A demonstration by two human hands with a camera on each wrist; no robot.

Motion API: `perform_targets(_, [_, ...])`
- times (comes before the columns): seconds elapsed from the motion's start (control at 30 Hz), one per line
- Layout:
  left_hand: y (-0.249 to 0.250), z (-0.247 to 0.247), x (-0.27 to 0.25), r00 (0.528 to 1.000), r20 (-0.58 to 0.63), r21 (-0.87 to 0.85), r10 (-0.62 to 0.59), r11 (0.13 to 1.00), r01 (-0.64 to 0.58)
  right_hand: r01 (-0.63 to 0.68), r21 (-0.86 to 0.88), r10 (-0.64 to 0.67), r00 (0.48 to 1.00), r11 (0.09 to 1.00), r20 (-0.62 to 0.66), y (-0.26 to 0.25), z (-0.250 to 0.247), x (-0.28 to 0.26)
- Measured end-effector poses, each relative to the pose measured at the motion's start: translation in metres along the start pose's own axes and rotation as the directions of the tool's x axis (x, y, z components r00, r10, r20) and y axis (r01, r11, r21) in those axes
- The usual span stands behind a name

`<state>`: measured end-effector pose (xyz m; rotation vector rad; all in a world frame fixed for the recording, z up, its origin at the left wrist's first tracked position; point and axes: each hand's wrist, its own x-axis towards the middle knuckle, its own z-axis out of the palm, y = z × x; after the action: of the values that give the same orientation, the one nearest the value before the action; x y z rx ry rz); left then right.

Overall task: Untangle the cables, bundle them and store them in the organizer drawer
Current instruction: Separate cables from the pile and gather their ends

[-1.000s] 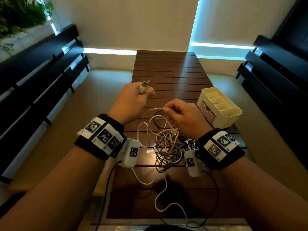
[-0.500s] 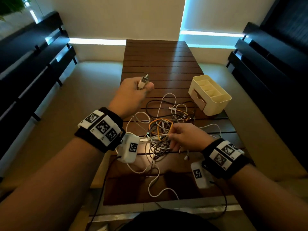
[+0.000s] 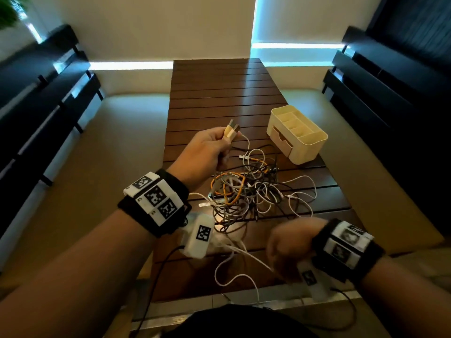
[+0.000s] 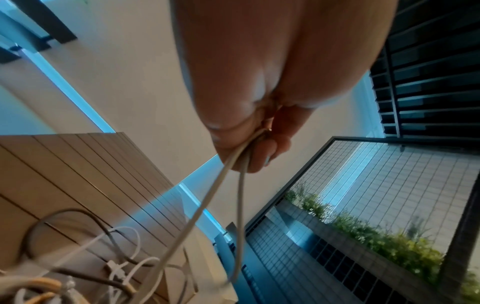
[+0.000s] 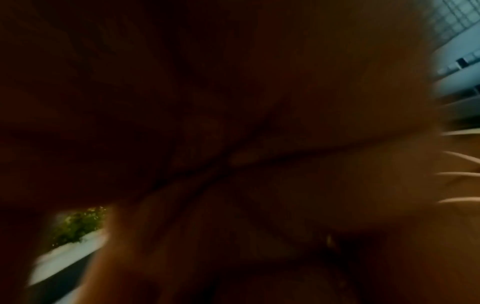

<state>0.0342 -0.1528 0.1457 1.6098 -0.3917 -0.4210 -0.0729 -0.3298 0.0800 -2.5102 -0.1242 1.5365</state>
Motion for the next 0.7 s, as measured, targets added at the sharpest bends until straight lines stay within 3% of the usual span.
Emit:
perform_targets(0.03, [0.001,0.000,-0.002,1.000,-0.003,-0.038,0.002,0.999,-0.002,-0.056,0.044,0.052,0.994,0.997,0.095,0.003,0.003,-0.007])
perform_targets(0.07, [0.002,0.001,-0.003,1.000,-0.006,-0.080,0.000,0.997,-0.001,-0.092,0.034,0.088,0.991,0.995,0.099,0.006,0.002,-0.011])
perform_targets(0.17, [0.007,0.007,-0.005,1.000,-0.004,-0.196,-0.013,0.980,0.012,-0.069,-0.075,0.055,0.982,0.995,-0.179,0.008,-0.020,-0.007])
perform_targets(0.27, [0.009,0.012,-0.004,1.000,-0.030,-0.246,-0.007,0.969,-0.001,0.177,0.230,-0.064,0.901,0.957,-0.428,-0.002,-0.038,0.008])
perform_targets(0.4, [0.002,0.009,-0.002,0.990,-0.128,-0.361,-0.051,0.933,0.002,0.486,0.410,-0.218,0.807,0.772,-0.548,-0.021,-0.036,0.048])
perform_targets(0.5, [-0.009,0.005,-0.004,0.977,-0.177,-0.456,-0.118,0.890,0.025,0.603,0.493,-0.224,0.745,0.627,-0.628,-0.035,-0.029,0.073])
perform_targets(0.6, [-0.017,0.002,-0.007,0.971,-0.184,-0.493,-0.151,0.869,0.042,0.709,0.507,-0.118,0.630,0.491,-0.767,-0.038,-0.031,0.089])
perform_targets(0.7, [-0.014,0.001,-0.008,0.974,-0.191,-0.444,-0.120,0.896,0.024,0.728,0.468,-0.129,0.598,0.502,-0.791,-0.039,-0.038,0.087])
